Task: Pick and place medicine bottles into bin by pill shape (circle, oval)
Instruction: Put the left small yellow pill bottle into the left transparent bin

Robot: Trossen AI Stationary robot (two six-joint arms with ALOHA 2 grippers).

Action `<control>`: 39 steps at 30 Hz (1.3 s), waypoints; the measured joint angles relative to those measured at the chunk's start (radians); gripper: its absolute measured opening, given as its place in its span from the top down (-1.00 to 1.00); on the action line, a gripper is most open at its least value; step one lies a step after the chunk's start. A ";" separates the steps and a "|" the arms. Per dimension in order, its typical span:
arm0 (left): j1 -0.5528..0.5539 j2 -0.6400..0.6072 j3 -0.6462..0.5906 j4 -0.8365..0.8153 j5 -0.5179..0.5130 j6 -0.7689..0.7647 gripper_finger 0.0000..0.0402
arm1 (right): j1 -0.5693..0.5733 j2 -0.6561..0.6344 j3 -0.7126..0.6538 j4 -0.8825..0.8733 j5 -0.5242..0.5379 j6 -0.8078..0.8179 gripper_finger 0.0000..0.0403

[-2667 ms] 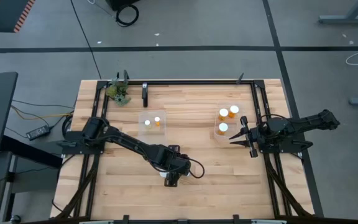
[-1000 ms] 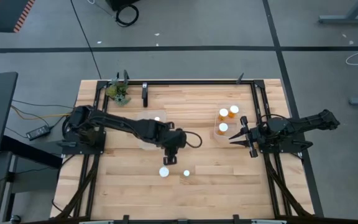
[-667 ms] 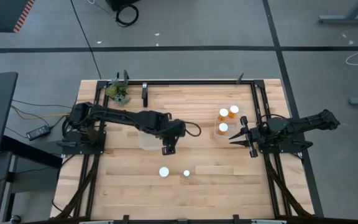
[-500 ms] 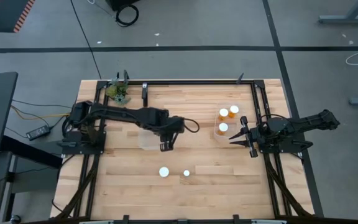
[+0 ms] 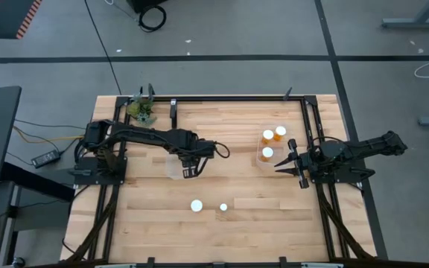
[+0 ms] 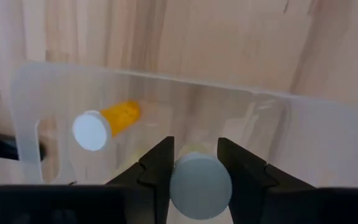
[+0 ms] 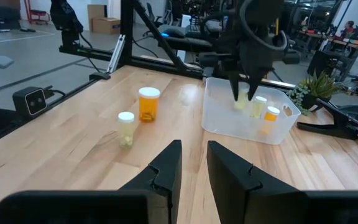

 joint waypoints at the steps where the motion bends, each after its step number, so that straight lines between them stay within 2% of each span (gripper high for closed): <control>1: 0.001 0.000 -0.011 0.010 0.000 0.000 0.37 | 0.000 0.000 0.000 0.000 0.000 0.000 0.59; 10: -0.003 0.000 -0.090 0.136 0.033 -0.028 0.41 | 0.000 0.000 0.000 0.000 0.000 0.000 0.59; 17: -0.003 0.000 -0.149 0.192 0.038 -0.090 0.35 | 0.000 0.000 0.000 0.000 0.000 0.000 0.59; 27: -0.003 0.000 -0.156 0.242 0.037 -0.162 0.39 | 0.000 0.000 0.000 0.000 0.000 0.000 0.59; 39: -0.003 0.000 -0.156 0.242 0.034 -0.186 0.19 | 0.000 0.000 0.000 0.000 0.000 0.000 0.59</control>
